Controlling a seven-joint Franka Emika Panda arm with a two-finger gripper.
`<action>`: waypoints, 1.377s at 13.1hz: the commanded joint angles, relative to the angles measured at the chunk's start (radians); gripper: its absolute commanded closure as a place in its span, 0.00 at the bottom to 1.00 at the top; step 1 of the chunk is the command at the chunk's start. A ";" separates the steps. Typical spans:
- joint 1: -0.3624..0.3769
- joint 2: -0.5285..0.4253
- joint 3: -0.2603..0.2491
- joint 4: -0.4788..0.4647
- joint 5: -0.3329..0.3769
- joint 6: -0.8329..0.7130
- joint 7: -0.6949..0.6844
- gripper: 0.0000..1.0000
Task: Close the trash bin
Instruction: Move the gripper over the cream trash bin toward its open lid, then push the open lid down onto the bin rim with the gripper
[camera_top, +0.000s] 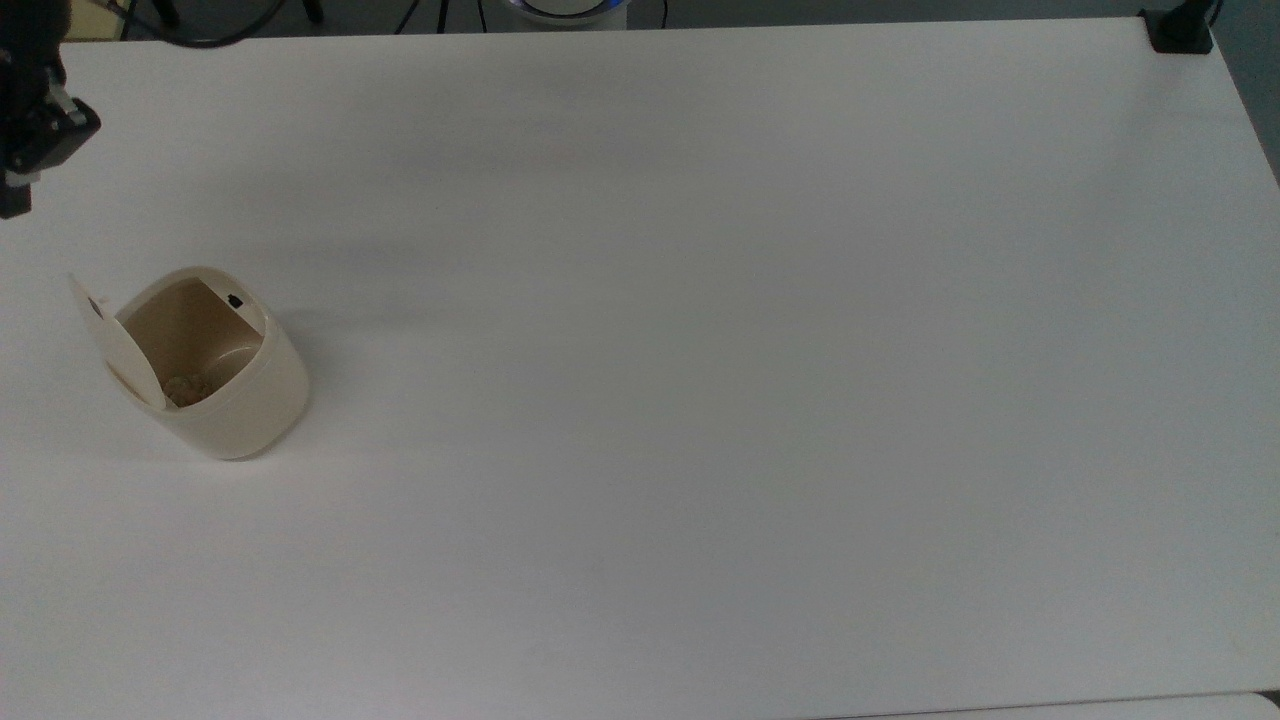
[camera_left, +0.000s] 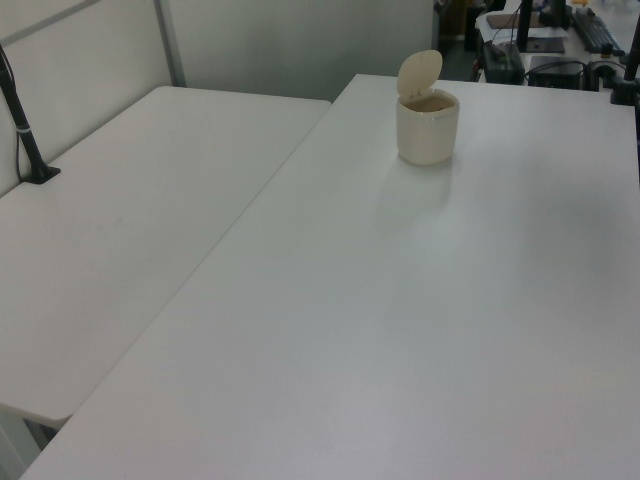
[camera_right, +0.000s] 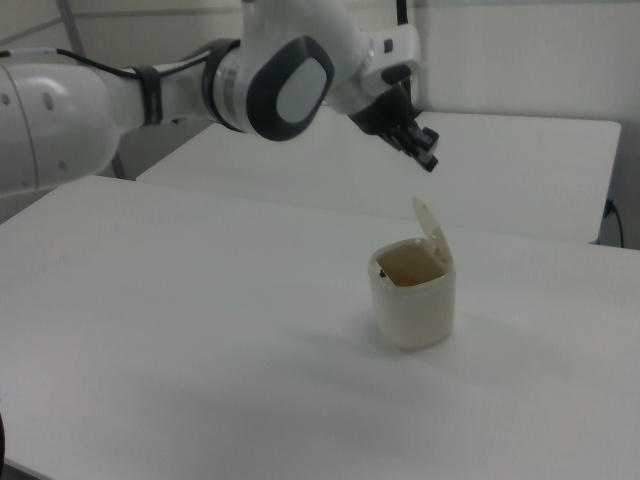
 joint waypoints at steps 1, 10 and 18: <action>-0.010 0.071 0.004 0.012 -0.009 0.118 0.064 1.00; 0.014 0.131 0.009 -0.028 -0.038 0.132 0.101 1.00; 0.066 0.131 0.017 -0.060 -0.066 -0.121 0.059 1.00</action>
